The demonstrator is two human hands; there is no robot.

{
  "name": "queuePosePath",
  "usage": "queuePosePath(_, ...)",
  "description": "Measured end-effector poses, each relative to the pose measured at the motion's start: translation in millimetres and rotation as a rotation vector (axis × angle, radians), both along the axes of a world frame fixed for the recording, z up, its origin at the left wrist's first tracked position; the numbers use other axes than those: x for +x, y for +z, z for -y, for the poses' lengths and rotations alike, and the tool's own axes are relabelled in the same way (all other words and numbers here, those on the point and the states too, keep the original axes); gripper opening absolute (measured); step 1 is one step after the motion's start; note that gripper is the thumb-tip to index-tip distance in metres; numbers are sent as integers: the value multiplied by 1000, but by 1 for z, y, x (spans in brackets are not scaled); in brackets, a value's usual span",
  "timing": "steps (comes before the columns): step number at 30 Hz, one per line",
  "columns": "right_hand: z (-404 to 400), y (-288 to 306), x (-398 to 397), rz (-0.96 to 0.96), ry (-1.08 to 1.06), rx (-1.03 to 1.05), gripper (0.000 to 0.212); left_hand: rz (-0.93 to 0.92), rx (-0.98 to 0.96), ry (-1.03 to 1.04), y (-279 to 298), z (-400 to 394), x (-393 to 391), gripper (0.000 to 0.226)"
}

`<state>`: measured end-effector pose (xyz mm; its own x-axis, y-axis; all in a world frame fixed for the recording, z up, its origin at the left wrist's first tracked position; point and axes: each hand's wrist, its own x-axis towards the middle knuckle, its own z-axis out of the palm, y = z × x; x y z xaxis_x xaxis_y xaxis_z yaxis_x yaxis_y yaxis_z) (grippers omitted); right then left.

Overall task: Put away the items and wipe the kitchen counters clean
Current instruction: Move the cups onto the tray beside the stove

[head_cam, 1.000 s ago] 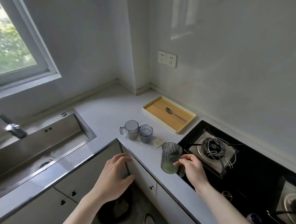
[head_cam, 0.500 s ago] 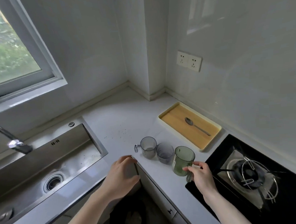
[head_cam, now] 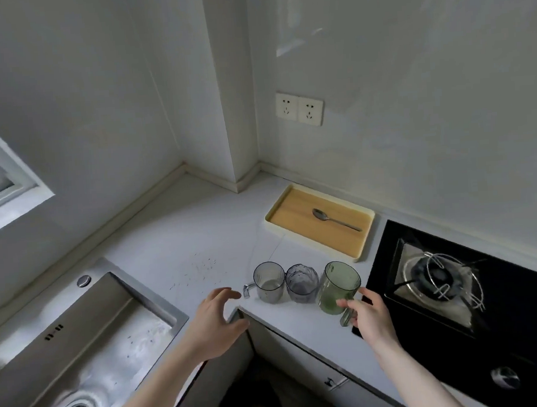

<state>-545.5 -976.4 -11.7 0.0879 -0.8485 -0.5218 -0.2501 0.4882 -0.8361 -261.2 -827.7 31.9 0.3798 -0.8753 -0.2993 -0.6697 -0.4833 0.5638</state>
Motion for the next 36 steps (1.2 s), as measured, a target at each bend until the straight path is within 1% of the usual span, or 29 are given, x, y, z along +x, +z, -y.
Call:
queuePosePath(1,-4,-2,2,2,-44,1,61,-10,10,-18,-3,3,7,54)
queuePosePath(4,-17,0,4,31,-139,13,60,-37,49,-40,-12,10,20,57)
queuePosePath(8,-14,1,3,36,-170,10,64,-73,92,-32,-21,23,27,61)
queuePosePath(10,2,1,3,30,-167,5,62,-99,97,-13,-24,34,30,63)
queuePosePath(13,35,0,5,5,-153,-28,53,-133,115,27,-29,52,32,66)
queuePosePath(16,67,0,14,-12,-118,-32,55,-136,138,56,-36,68,35,67)
queuePosePath(21,131,-23,28,-34,-87,-23,68,-88,168,93,-51,91,37,63)
queuePosePath(30,184,-25,38,-182,-120,-23,67,-43,216,129,-80,103,26,47)
queuePosePath(36,197,-34,43,-212,-120,3,63,-3,220,137,-88,100,25,41)
